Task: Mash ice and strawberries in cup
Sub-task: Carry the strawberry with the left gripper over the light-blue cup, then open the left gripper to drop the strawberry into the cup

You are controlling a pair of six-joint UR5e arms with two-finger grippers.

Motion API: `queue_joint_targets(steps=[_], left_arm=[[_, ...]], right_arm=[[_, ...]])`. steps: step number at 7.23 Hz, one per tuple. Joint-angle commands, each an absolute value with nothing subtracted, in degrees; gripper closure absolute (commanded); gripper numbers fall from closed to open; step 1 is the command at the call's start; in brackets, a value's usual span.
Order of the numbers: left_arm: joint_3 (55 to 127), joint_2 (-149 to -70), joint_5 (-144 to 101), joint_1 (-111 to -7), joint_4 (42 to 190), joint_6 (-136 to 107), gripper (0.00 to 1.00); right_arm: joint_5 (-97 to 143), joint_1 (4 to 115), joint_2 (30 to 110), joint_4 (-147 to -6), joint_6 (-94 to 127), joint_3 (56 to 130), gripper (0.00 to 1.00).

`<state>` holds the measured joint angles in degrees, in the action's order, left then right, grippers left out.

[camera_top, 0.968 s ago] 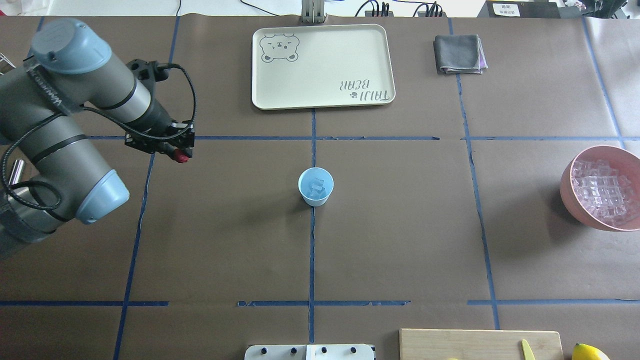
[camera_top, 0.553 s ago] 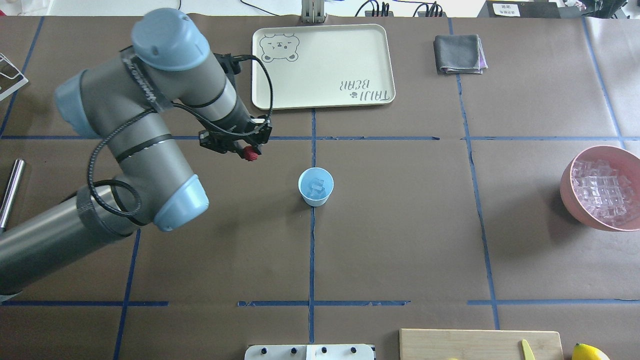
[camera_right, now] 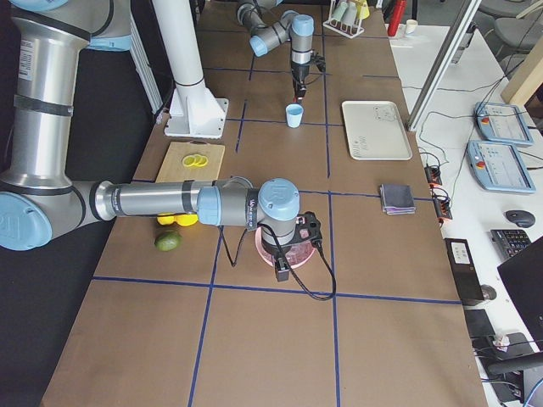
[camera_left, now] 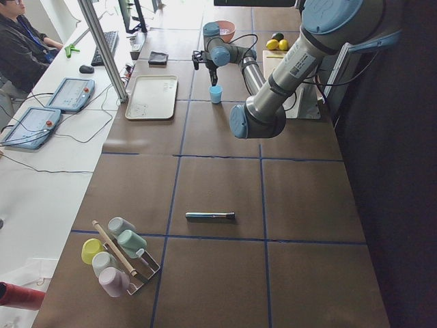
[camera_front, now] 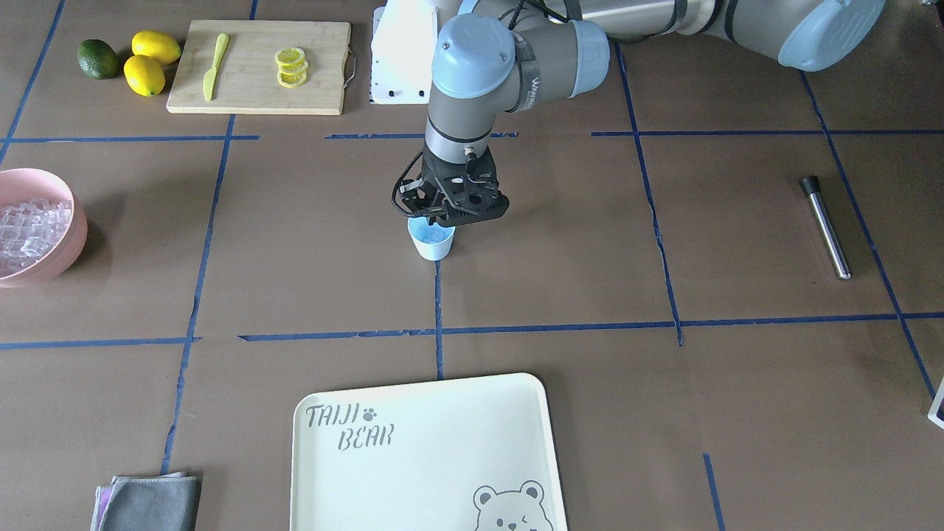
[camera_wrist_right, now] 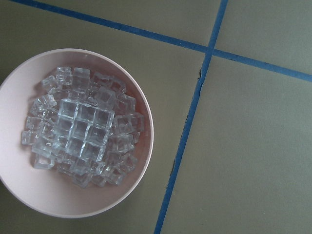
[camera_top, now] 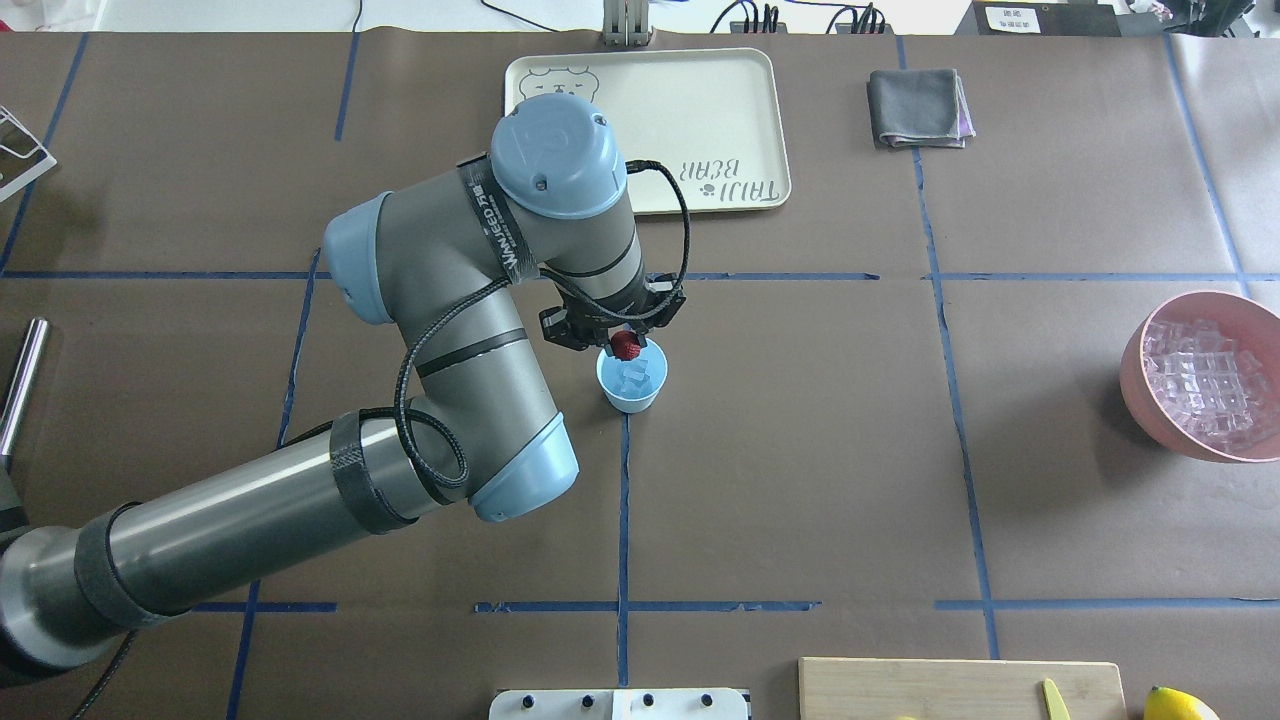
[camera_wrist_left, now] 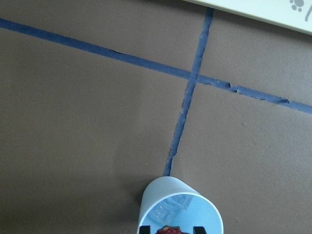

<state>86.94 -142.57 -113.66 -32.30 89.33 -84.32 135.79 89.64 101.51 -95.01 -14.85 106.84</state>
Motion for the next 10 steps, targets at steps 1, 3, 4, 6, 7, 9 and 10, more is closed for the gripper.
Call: queue_joint_targets(steps=[1, 3, 4, 6, 7, 9, 10], left_arm=[[86.8, -142.7, -113.5, -32.0, 89.3, -84.7, 0.58], [87.2, -142.3, -113.5, -32.1, 88.9, -84.5, 0.00], [87.2, -142.2, -113.6, -32.1, 88.9, -84.1, 0.00], [91.5, -136.8, -115.6, -34.0, 88.9, -76.8, 0.00], [96.4, -129.9, -119.5, -37.7, 88.9, -69.4, 0.00], [103.9, -116.1, -123.7, -47.5, 88.9, -52.2, 0.00], [104.8, -110.2, -125.1, -51.9, 88.9, -42.1, 0.00]], right_arm=[[135.8, 89.6, 101.5, -95.0, -14.9, 106.9, 0.01], [135.8, 89.6, 101.4, -95.0, -14.8, 107.0, 0.01], [135.8, 89.7, 101.3, -95.0, -14.9, 106.9, 0.01], [135.8, 89.7, 101.2, -95.0, -14.8, 106.9, 0.01], [135.8, 89.6, 101.2, -95.0, -14.5, 106.9, 0.01], [135.7, 89.7, 101.3, -94.9, -14.6, 107.0, 0.01], [135.7, 89.6, 101.3, -94.9, -14.6, 107.1, 0.01]])
